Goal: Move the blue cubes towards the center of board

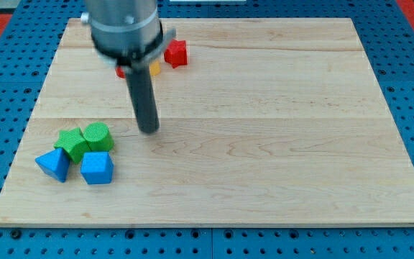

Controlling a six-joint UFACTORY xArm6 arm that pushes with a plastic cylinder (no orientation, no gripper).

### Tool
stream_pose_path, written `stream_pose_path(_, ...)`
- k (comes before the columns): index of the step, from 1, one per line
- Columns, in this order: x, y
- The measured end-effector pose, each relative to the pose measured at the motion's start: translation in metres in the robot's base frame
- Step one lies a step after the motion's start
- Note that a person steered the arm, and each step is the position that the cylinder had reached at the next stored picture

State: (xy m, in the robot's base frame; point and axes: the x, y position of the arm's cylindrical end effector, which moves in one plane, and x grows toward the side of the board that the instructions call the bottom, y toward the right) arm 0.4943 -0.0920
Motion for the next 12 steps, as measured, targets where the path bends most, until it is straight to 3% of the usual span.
stream_pose_path(1, 0.033, 0.013)
stream_pose_path(3, 0.047, 0.007)
stream_pose_path(4, 0.081, -0.012)
stream_pose_path(5, 0.068, -0.068)
stream_pose_path(8, 0.006, 0.014)
stream_pose_path(9, 0.068, 0.015)
stream_pose_path(10, 0.119, -0.06)
stream_pose_path(11, 0.088, -0.154)
stream_pose_path(12, 0.055, -0.135)
